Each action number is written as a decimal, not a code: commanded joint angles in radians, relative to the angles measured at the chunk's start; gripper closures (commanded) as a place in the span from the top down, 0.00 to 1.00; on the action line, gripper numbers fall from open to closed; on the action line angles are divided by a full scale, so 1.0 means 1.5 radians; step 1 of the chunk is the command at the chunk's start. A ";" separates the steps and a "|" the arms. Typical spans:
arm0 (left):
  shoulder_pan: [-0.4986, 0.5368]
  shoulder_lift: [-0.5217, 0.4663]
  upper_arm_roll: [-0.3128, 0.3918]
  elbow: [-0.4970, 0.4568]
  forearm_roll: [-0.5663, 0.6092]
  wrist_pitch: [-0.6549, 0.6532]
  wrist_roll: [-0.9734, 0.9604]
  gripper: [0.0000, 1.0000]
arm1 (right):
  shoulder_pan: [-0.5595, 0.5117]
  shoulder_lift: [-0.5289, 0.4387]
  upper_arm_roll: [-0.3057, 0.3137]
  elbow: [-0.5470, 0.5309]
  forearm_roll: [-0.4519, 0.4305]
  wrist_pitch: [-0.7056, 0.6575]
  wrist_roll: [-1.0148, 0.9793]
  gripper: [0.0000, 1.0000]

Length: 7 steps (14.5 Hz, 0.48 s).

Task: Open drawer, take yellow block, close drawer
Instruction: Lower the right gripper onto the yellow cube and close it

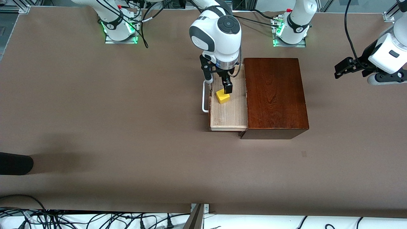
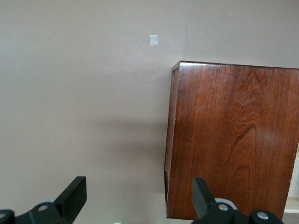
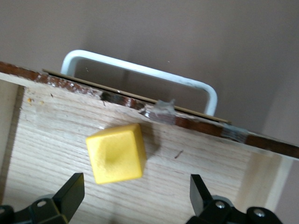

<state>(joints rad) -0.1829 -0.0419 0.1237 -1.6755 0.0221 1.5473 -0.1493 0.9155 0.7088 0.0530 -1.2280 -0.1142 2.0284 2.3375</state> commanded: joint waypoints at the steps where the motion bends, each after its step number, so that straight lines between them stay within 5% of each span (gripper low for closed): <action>1: 0.006 0.010 -0.004 0.019 -0.008 -0.004 0.012 1.00 | 0.005 0.021 -0.015 0.024 -0.014 0.019 -0.007 1.00; 7: 0.006 0.010 -0.004 0.019 -0.008 -0.004 0.012 1.00 | 0.007 0.041 -0.021 0.023 -0.025 0.038 -0.009 1.00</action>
<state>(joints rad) -0.1829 -0.0418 0.1237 -1.6754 0.0221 1.5473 -0.1493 0.9157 0.7509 0.0265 -1.2276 -0.1340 2.0859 2.3287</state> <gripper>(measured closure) 0.000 0.000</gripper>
